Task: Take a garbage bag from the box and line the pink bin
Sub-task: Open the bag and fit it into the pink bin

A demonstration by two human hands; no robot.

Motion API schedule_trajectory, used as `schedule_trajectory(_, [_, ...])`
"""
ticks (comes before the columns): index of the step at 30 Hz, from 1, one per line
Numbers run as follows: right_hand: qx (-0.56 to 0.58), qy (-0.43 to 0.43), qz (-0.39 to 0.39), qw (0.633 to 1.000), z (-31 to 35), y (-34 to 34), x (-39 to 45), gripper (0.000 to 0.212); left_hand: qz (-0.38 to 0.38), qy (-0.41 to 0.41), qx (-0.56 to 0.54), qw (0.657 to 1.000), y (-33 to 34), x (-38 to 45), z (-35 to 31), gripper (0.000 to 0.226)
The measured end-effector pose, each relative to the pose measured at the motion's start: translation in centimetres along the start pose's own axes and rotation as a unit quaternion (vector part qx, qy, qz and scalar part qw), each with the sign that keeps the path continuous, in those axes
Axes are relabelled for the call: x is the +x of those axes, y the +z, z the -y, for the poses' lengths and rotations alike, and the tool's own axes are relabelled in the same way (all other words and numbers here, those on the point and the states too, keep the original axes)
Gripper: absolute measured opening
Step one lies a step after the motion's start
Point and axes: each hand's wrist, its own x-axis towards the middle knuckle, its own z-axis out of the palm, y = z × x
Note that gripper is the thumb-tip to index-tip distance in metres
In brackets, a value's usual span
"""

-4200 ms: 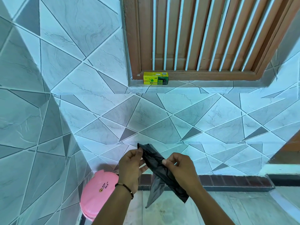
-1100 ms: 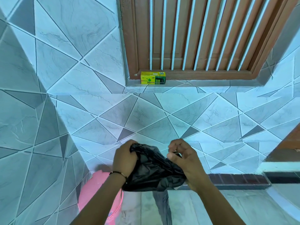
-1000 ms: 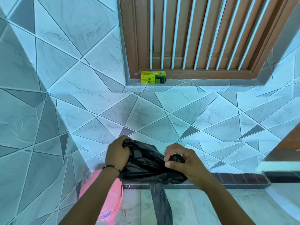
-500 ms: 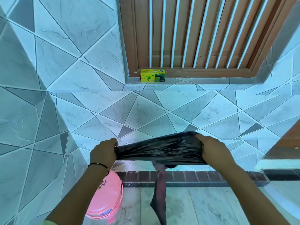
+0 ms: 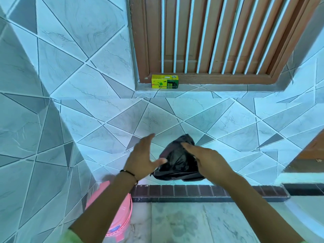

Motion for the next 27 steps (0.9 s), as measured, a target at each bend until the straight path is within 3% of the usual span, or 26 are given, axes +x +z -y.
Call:
schedule_trajectory(3, [0.03,-0.067,-0.038,0.997,0.5,0.0,0.0,0.063,0.029,0.012,-0.006,0.999,2.1,1.0,-1.2,0.092])
schedule_trajectory(5, [0.093,-0.113,-0.08,0.986,-0.1,-0.1,-0.1,0.056,0.016,-0.033,-0.086,0.996,2.9,1.5,-0.8,0.063])
schedule_trajectory(7, [0.114,-0.143,-0.096,0.978,-1.9,-0.2,-0.1,0.048,-0.034,-0.089,-0.1,0.99,2.7,1.9,-0.1,0.034])
schedule_trajectory(9, [0.075,-0.128,-0.087,0.985,-4.4,-0.4,-0.1,0.041,-0.078,-0.118,-0.099,0.985,2.0,2.1,0.9,0.033])
schedule_trajectory(11, [-0.051,-0.067,-0.011,0.996,-6.6,-0.6,-0.2,0.042,-0.094,-0.117,-0.104,0.983,0.9,2.0,2.0,0.036])
schedule_trajectory(13, [-0.166,0.011,0.077,0.983,-8.1,-0.6,-0.3,0.046,-0.105,-0.086,-0.073,0.988,0.1,1.8,3.0,0.034])
schedule_trajectory(15, [-0.194,0.069,0.082,0.975,-8.9,-0.6,-0.2,0.045,-0.111,-0.034,-0.045,0.992,-0.4,1.2,3.6,0.033])
schedule_trajectory(20, [-0.182,0.158,-0.021,0.97,-10.8,0.0,0.9,0.047,-0.061,0.184,0.107,0.975,-1.1,-1.4,2.8,0.054])
schedule_trajectory(23, [-0.028,0.193,-0.156,0.968,-11.7,0.9,1.6,0.031,0.01,0.246,0.187,0.951,-1.0,-2.2,2.5,0.053])
schedule_trajectory(24, [0.094,0.219,-0.218,0.947,-11.6,1.0,1.9,0.025,0.036,0.235,0.179,0.955,-1.0,-2.2,2.5,0.048])
schedule_trajectory(25, [0.248,0.251,-0.276,0.894,-11.2,1.1,2.2,0.022,0.048,0.22,0.171,0.959,-0.7,-2.1,2.6,0.045])
schedule_trajectory(27, [0.524,0.298,-0.345,0.72,-9.9,1.1,2.7,0.029,0.031,0.172,0.168,0.97,0.0,-1.6,3.1,0.048])
